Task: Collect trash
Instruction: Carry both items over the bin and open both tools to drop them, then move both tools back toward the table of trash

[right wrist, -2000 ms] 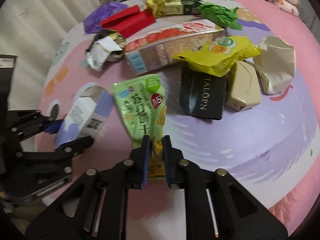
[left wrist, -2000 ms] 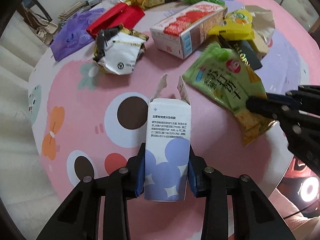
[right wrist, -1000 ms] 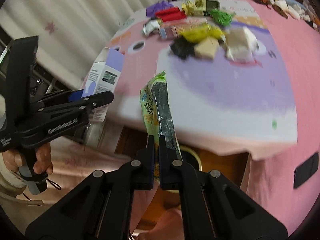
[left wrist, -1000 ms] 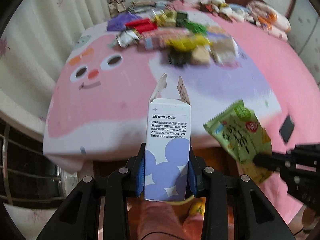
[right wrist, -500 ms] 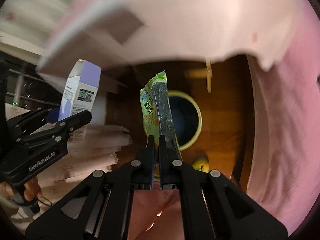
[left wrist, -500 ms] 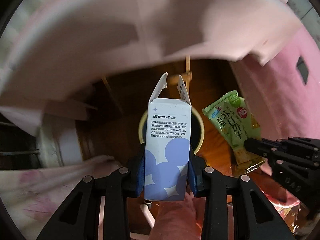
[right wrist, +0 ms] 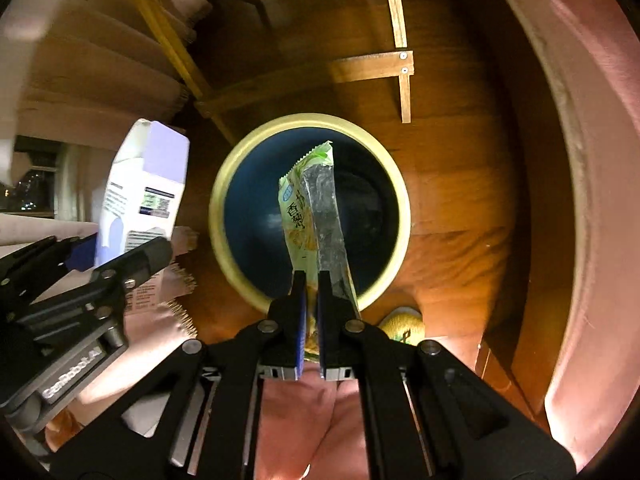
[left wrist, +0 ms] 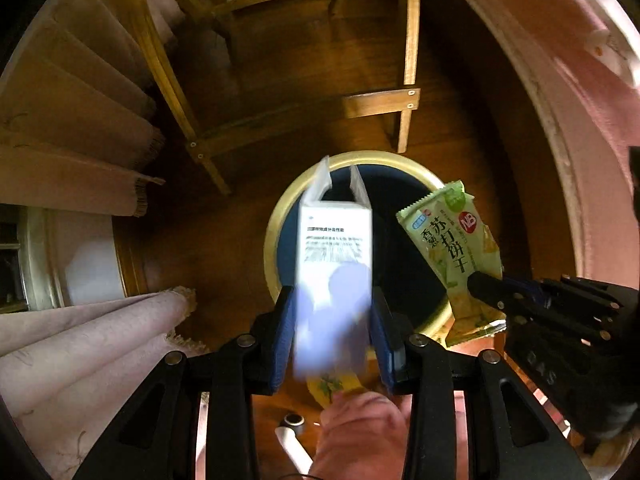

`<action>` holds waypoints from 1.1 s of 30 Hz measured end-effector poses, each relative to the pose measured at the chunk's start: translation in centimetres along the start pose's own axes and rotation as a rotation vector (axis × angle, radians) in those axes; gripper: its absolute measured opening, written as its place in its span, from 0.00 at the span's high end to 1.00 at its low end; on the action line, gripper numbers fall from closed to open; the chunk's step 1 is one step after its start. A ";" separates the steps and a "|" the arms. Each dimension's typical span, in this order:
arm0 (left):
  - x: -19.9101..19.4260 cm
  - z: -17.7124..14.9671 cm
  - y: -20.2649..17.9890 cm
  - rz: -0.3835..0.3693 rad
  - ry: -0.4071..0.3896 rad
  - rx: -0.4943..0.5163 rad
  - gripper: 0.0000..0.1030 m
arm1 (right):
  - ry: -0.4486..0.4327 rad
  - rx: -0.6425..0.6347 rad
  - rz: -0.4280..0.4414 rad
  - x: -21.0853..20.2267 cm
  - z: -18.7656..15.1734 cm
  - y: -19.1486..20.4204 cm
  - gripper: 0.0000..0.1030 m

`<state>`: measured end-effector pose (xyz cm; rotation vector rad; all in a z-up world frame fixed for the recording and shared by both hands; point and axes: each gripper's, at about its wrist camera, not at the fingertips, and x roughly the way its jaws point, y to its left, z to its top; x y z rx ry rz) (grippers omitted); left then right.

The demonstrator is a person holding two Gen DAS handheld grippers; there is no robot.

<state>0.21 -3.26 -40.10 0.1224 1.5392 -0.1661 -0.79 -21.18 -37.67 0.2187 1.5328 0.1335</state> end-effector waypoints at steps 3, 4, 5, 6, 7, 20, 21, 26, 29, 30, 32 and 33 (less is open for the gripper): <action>0.9 0.9 1.4 -0.002 0.004 -0.013 0.24 | 0.023 0.016 -0.009 2.1 1.0 0.1 0.78; 1.0 0.7 1.8 -0.005 0.001 -0.028 0.20 | 0.021 0.013 -0.008 2.4 1.3 0.3 0.60; 1.2 1.6 2.8 -0.011 -0.003 -0.038 0.20 | 0.018 0.008 -0.009 2.5 1.5 0.5 0.52; 1.2 1.6 3.1 -0.010 -0.006 -0.044 0.20 | 0.010 0.003 -0.015 2.5 1.5 0.5 0.51; 1.0 1.7 3.3 -0.002 -0.011 -0.048 0.20 | 0.007 0.001 -0.014 2.6 1.5 0.6 0.51; -12.8 2.3 4.5 0.058 -0.178 0.007 0.20 | -0.061 0.060 -0.010 -6.5 1.5 3.2 0.51; -14.4 2.3 4.6 0.058 -0.193 0.014 0.20 | -0.069 0.067 -0.008 -7.9 1.2 3.4 0.51; -22.8 1.9 5.0 0.071 -0.261 0.047 0.20 | -0.111 0.077 -0.004 -15.7 -0.1 5.1 0.51; -27.8 1.7 5.8 0.073 -0.301 0.049 0.20 | -0.147 0.075 -0.005 -20.3 -1.0 6.2 0.51; -29.3 1.7 6.1 0.070 -0.317 0.049 0.20 | -0.159 0.074 -0.005 -21.7 -1.3 6.5 0.51; -32.9 1.8 6.6 0.075 -0.367 0.061 0.20 | -0.191 0.070 -0.011 -25.0 -1.8 7.6 0.51; -34.4 1.8 6.7 0.080 -0.388 0.068 0.20 | -0.205 0.067 -0.013 -26.3 -2.0 8.0 0.51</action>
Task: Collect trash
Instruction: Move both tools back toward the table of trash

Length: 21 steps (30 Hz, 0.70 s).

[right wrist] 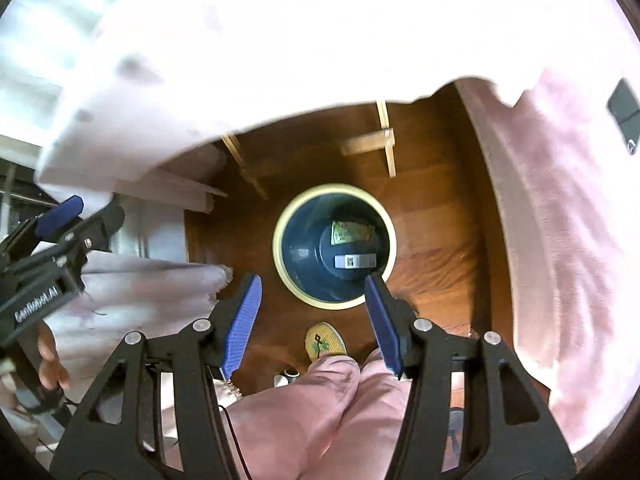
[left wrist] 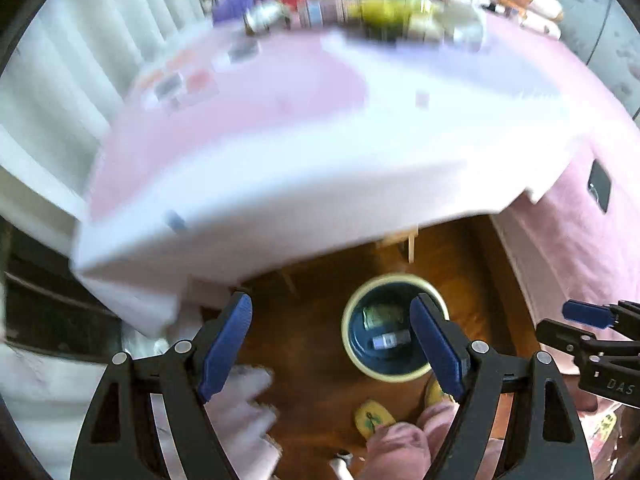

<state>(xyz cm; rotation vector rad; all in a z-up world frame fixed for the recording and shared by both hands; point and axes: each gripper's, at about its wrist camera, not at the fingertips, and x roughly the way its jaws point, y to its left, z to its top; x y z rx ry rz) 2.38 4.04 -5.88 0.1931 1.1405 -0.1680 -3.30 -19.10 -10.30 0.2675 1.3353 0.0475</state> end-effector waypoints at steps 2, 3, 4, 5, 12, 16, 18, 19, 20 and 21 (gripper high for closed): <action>-3.2 1.4 0.9 0.007 -0.053 0.012 0.20 | -0.044 -0.010 -0.003 -3.2 0.2 1.1 0.51; -4.6 2.0 1.3 0.006 -0.077 0.012 0.20 | -0.064 -0.015 -0.006 -4.5 0.3 1.5 0.51; -5.7 2.7 1.7 0.003 -0.098 0.010 0.20 | -0.097 -0.024 -0.009 -6.4 0.5 2.3 0.51; -7.4 3.7 2.2 0.000 -0.128 0.003 0.20 | -0.118 -0.030 -0.009 -7.7 0.7 2.7 0.51; -14.8 7.8 4.0 -0.033 -0.237 -0.029 0.20 | -0.283 -0.060 -0.005 -16.1 2.3 5.3 0.51; -17.5 9.6 3.6 -0.036 -0.273 -0.038 0.20 | -0.364 -0.067 -0.010 -19.6 3.1 5.9 0.51; -18.2 10.2 3.0 -0.039 -0.264 -0.040 0.20 | -0.389 -0.067 -0.010 -21.1 3.6 6.0 0.51; -18.4 10.7 2.7 -0.041 -0.256 -0.044 0.22 | -0.401 -0.070 -0.009 -21.3 3.7 5.9 0.51; -18.4 10.7 2.4 -0.043 -0.250 -0.046 0.23 | -0.411 -0.073 -0.008 -21.9 3.8 6.0 0.51; -18.3 11.1 2.2 -0.048 -0.241 -0.046 0.26 | -0.420 -0.078 -0.008 -22.4 3.9 6.0 0.51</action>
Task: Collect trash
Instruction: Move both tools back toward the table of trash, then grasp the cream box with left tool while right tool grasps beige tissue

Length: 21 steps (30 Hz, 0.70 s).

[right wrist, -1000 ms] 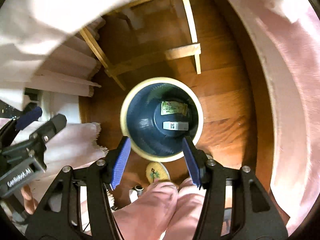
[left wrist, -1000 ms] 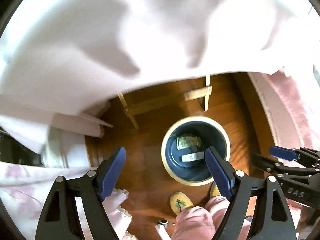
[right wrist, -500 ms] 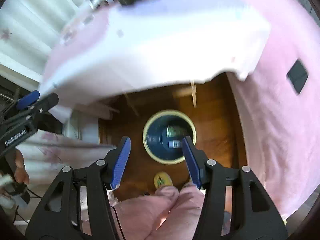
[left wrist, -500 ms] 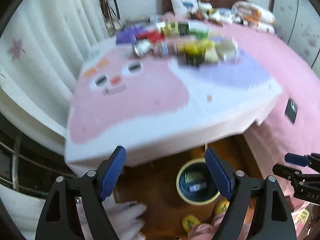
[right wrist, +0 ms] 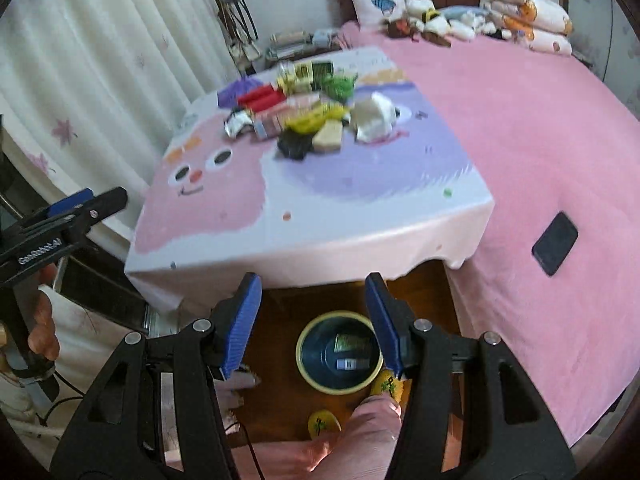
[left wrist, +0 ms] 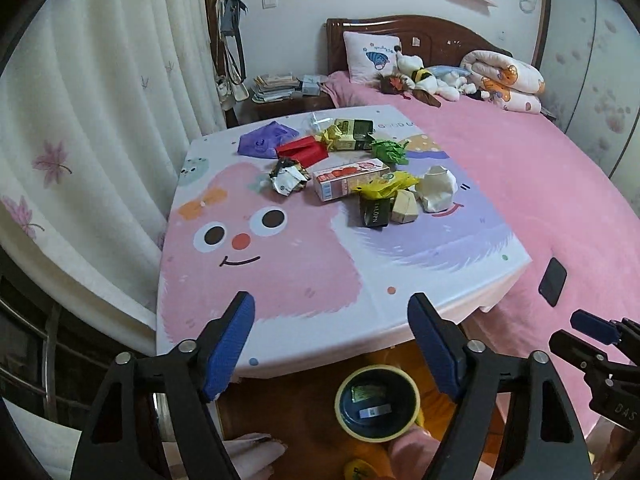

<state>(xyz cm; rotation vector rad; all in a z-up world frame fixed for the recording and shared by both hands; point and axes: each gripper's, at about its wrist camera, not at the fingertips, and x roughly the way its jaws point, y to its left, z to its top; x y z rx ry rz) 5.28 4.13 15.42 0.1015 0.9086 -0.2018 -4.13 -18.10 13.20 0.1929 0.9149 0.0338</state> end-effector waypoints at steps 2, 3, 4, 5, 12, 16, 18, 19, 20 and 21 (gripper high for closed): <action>0.5 0.5 -0.6 -0.008 0.017 -0.001 0.28 | -0.018 -0.008 0.006 -0.7 0.7 0.0 0.51; 0.6 0.7 -0.8 -0.014 0.020 -0.002 0.28 | -0.023 -0.011 0.009 -0.8 1.0 0.1 0.51; 0.9 1.0 -1.1 -0.023 0.022 -0.002 0.28 | -0.027 -0.014 0.013 -0.8 1.3 0.1 0.51; 1.3 1.0 -1.4 -0.029 0.023 0.000 0.28 | -0.031 -0.020 0.019 -0.8 1.8 0.0 0.51; 5.7 3.4 -3.3 -0.051 0.063 -0.015 0.29 | -0.038 -0.072 0.054 1.4 5.1 -0.5 0.51; 10.0 5.4 -4.6 -0.041 0.103 -0.034 0.29 | -0.023 -0.116 0.062 4.8 8.3 -2.0 0.51; 12.2 6.6 -5.1 -0.034 0.117 -0.050 0.29 | -0.011 -0.139 0.070 6.9 10.2 -3.1 0.51; 13.6 7.4 -5.5 -0.033 0.127 -0.070 0.29 | -0.005 -0.153 0.073 8.0 11.2 -3.8 0.51; 15.1 8.3 -5.8 -0.038 0.139 -0.094 0.29 | 0.005 -0.171 0.071 9.3 12.4 -4.6 0.51; 16.2 8.9 -6.2 -0.044 0.150 -0.112 0.29 | 0.015 -0.187 0.067 10.5 13.6 -5.4 0.51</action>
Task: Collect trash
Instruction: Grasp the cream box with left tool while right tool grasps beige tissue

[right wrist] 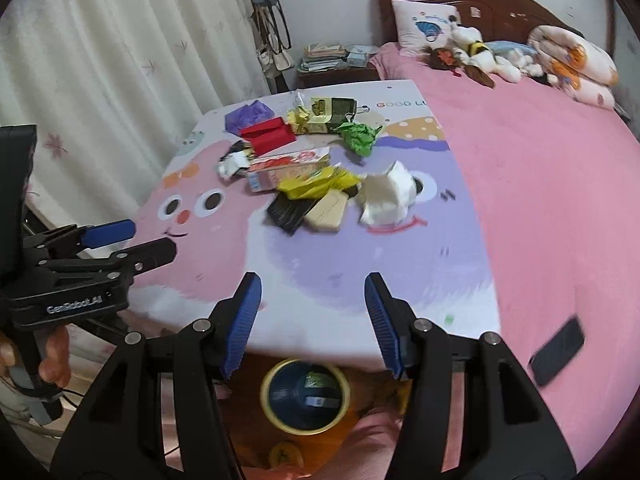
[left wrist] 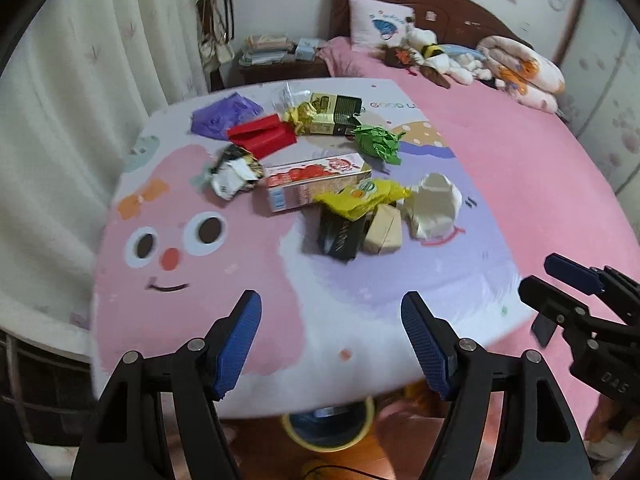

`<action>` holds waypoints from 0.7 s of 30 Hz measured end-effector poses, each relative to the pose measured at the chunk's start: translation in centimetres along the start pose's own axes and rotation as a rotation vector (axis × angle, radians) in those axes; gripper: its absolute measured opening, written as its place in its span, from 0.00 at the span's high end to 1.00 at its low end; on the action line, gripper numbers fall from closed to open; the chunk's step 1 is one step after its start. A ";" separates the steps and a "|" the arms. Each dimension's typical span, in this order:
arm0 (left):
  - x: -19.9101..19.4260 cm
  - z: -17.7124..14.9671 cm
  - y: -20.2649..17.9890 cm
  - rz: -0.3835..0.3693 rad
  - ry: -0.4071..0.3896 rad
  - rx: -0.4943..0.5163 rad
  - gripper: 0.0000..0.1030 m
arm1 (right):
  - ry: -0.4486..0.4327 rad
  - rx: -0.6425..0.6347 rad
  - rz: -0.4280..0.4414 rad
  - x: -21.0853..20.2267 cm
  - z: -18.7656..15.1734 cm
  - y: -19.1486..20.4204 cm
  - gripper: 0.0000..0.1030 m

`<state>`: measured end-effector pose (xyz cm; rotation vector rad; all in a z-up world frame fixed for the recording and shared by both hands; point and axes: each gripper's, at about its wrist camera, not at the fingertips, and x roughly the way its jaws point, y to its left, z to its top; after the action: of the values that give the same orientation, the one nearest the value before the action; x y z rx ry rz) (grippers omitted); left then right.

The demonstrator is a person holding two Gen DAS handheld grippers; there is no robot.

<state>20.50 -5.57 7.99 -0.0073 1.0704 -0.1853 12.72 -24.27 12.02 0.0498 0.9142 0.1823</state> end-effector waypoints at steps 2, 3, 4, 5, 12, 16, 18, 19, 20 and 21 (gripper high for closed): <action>2.8 1.5 -1.2 -0.002 0.036 -0.029 0.29 | 0.015 -0.029 0.004 2.2 1.8 -2.2 0.51; 3.9 2.1 -1.7 0.000 0.051 -0.036 0.30 | 0.025 -0.039 0.005 3.2 2.6 -3.1 0.51; 5.3 2.8 -2.4 0.007 0.066 -0.043 0.31 | 0.044 -0.051 0.009 4.7 3.6 -4.5 0.51; 6.5 3.4 -2.9 0.014 0.079 -0.048 0.32 | 0.057 -0.054 0.016 5.8 4.2 -5.4 0.51; 13.9 5.5 -5.3 0.035 0.163 -0.116 0.35 | 0.172 -0.110 0.063 15.3 7.5 -10.1 0.43; 16.8 6.8 -6.0 0.046 0.192 -0.149 0.35 | 0.218 -0.150 0.085 19.4 8.0 -10.9 0.41; 17.6 7.1 -6.2 0.051 0.195 -0.151 0.35 | 0.239 -0.162 0.095 21.3 8.2 -11.2 0.41; 17.8 7.2 -6.2 0.053 0.196 -0.151 0.35 | 0.247 -0.160 0.101 22.0 8.2 -11.3 0.41; 18.3 7.4 -6.3 0.053 0.201 -0.153 0.36 | 0.251 -0.148 0.117 22.8 8.4 -11.8 0.41; 18.7 7.6 -6.4 0.053 0.206 -0.155 0.37 | 0.253 -0.142 0.126 23.1 8.4 -11.6 0.42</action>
<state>34.91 -15.36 -3.99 -0.1009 1.2871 -0.0560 34.69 -31.31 -2.31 -0.0484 1.1491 0.3766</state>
